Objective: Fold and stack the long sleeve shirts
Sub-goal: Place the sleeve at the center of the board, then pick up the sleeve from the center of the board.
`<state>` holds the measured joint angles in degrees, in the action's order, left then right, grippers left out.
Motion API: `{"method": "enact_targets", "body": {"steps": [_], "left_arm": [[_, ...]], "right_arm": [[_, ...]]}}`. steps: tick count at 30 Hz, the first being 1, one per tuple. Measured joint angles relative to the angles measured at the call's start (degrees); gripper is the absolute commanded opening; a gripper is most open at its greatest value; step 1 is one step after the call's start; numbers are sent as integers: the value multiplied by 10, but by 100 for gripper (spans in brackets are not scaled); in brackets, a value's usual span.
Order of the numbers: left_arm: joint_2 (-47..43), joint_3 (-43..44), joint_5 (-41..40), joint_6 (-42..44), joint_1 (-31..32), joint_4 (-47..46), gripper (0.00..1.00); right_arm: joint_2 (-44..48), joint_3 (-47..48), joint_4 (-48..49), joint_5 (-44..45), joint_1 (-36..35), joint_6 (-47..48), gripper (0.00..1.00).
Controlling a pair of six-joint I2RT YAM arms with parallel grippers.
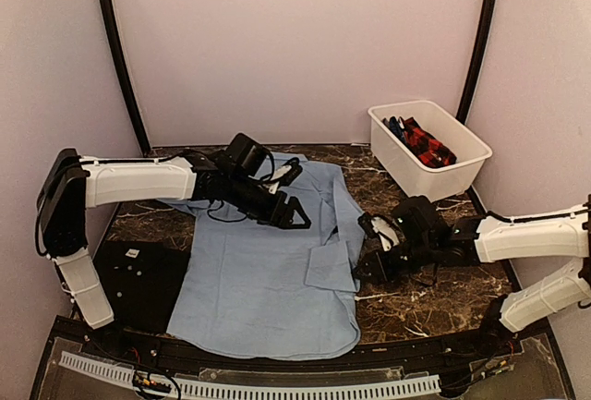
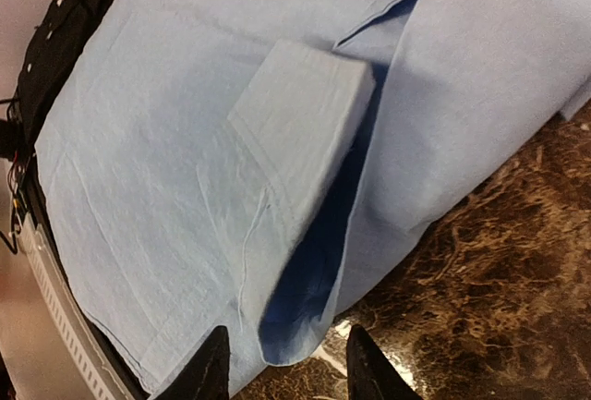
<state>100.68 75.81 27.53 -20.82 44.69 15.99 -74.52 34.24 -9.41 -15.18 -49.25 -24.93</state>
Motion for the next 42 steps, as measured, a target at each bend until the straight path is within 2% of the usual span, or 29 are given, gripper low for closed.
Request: {"method": "enact_targets", "body": {"steps": [6, 18, 29, 37, 42], "left_arm": [[59, 1, 1, 7, 17, -1, 68], [172, 43, 33, 21, 18, -14, 70], [184, 43, 94, -6, 18, -63, 64], [196, 43, 96, -14, 18, -72, 63], [198, 43, 98, -21, 18, -76, 57]], "right_arm": [[75, 0, -1, 74, 0, -32, 45], [91, -5, -13, 127, 0, -71, 47], [115, -5, -16, 155, 0, -84, 47], [126, -5, -28, 167, 0, -87, 47], [129, -5, -33, 170, 0, -88, 47]]}}
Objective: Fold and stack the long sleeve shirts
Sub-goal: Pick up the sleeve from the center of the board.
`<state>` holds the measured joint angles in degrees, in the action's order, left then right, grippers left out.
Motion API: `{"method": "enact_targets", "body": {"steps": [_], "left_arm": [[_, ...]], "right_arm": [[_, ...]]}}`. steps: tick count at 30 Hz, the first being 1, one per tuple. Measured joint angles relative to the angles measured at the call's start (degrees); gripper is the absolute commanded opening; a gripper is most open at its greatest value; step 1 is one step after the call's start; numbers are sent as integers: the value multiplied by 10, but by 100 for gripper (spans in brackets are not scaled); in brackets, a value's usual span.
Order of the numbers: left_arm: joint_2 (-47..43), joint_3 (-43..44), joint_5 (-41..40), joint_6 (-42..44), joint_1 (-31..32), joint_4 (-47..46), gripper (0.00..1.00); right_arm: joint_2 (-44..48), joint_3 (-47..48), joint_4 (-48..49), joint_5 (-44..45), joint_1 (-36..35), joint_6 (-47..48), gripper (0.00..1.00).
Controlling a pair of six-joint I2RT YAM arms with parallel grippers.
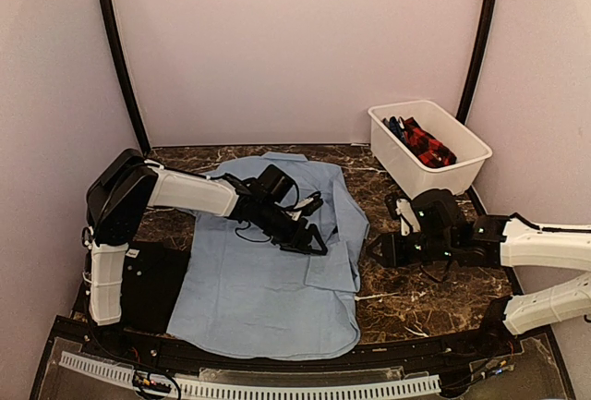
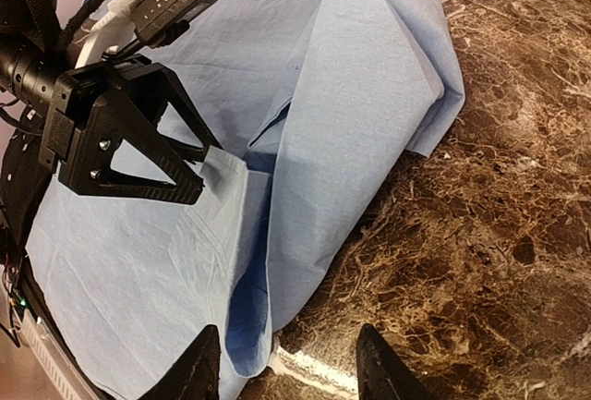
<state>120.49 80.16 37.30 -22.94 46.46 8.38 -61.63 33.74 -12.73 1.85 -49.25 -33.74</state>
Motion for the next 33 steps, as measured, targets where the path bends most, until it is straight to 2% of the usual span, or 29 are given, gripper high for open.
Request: {"method": "enact_targets", "body": {"steps": [7, 15, 17, 25, 33], "left_arm": [[3, 0, 16, -5, 4, 0, 38], [3, 5, 35, -9, 12, 6, 5], [3, 7, 40, -12, 14, 6, 0], [-5, 27, 57, -47, 22, -9, 0], [-63, 63, 51, -186, 25, -133, 0]], "right_arm": [[11, 0, -8, 16, 0, -6, 47], [14, 2, -11, 30, 0, -9, 47], [14, 2, -12, 34, 0, -9, 47], [16, 16, -37, 76, 0, -29, 47], [25, 37, -85, 155, 0, -75, 47]]}}
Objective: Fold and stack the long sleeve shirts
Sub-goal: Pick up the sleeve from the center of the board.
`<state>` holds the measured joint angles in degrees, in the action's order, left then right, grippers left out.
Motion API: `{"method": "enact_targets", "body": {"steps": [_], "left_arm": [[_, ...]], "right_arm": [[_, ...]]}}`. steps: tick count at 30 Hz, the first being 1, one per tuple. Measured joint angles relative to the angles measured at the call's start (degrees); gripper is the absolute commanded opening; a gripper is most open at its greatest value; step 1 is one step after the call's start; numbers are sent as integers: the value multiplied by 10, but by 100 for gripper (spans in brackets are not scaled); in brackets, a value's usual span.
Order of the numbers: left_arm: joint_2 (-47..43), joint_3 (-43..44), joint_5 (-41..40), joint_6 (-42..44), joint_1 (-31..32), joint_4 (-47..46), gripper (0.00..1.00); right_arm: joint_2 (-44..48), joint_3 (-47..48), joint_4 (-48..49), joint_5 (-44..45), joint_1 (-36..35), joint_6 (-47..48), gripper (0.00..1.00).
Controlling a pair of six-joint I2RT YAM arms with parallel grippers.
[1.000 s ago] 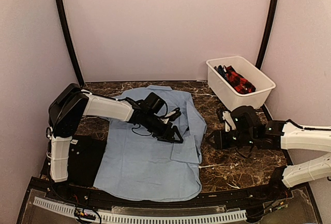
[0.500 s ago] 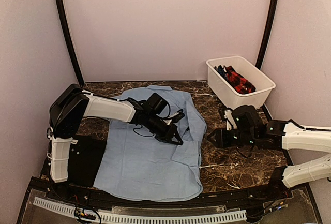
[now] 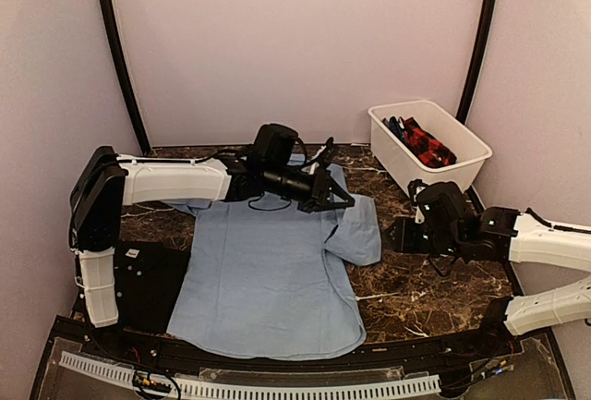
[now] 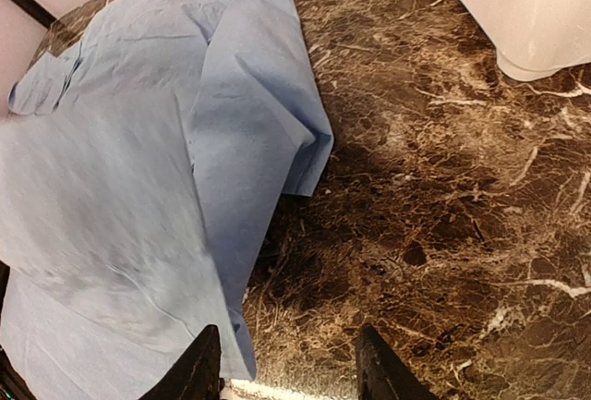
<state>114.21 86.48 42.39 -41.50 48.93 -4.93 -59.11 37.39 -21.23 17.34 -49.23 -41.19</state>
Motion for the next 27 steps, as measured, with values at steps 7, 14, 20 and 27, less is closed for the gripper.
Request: {"method": "enact_targets", "body": {"steps": [7, 14, 20, 27], "left_arm": [[-13, 86, -91, -90, -6, -106, 0], [-14, 132, -204, -119, -23, -150, 0], [-7, 188, -278, -121, -31, -149, 0], [6, 260, -313, -116, -38, -149, 0]], "right_arm": [[55, 2, -12, 35, 0, -29, 48], [73, 3, 23, 18, 0, -31, 48], [33, 3, 90, -9, 1, -30, 49], [-100, 45, 166, -47, 1, -19, 49]]}}
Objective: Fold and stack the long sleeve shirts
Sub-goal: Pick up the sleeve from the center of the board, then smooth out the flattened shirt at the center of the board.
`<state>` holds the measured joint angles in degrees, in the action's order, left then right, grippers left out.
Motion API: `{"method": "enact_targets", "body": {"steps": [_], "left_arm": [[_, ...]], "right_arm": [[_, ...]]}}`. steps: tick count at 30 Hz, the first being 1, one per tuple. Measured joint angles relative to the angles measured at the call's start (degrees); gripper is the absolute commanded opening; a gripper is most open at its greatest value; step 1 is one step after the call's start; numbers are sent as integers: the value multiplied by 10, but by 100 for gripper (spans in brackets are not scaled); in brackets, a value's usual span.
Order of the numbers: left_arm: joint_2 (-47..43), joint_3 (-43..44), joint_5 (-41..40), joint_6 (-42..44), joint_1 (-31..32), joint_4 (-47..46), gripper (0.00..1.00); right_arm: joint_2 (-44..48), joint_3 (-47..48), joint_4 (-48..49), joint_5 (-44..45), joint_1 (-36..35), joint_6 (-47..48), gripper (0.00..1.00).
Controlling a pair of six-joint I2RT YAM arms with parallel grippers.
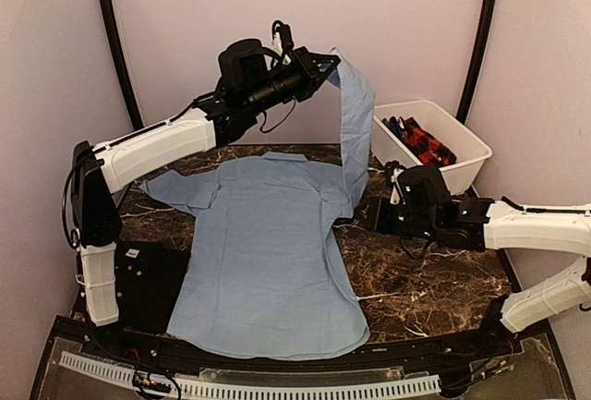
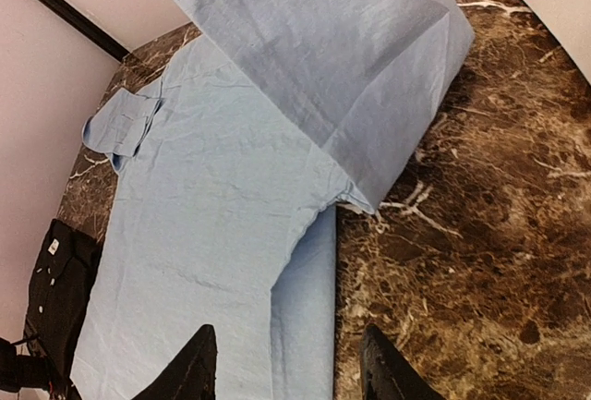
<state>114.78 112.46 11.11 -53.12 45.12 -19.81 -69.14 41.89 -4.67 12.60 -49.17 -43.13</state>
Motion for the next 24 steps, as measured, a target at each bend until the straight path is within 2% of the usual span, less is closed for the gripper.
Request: {"method": "enact_targets", "body": {"steps": [8, 14, 24], "left_arm": [[19, 34, -14, 0, -4, 5, 0], [22, 46, -23, -1, -8, 14, 0], [22, 49, -26, 0, -17, 24, 0]], "right_arm": [[-149, 110, 84, -29, 2, 15, 49], [-226, 137, 138, -41, 2, -4, 49], [-329, 176, 139, -21, 29, -55, 49]]}}
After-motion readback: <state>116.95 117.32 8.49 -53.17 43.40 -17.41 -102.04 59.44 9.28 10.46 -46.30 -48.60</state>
